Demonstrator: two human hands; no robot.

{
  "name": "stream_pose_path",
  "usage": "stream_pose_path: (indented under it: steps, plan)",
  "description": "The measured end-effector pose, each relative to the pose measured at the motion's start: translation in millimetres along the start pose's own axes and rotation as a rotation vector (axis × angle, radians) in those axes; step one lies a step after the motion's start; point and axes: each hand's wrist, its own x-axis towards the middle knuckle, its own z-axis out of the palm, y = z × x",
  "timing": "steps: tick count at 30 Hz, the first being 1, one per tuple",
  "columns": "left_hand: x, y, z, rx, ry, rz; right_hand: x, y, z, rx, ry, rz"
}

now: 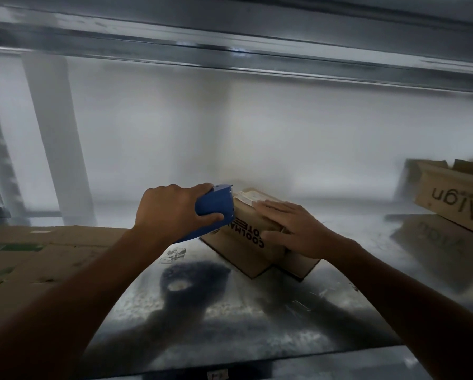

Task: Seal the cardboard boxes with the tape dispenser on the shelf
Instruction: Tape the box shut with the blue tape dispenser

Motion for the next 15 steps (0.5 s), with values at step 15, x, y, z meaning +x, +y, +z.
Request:
stream_pose_path:
  steps: [15]
  plan:
    - [-7.4,-5.8,-7.4,-0.195,0.272,0.069,-19.0,23.9,-37.4,-0.101,-0.1,-0.105]
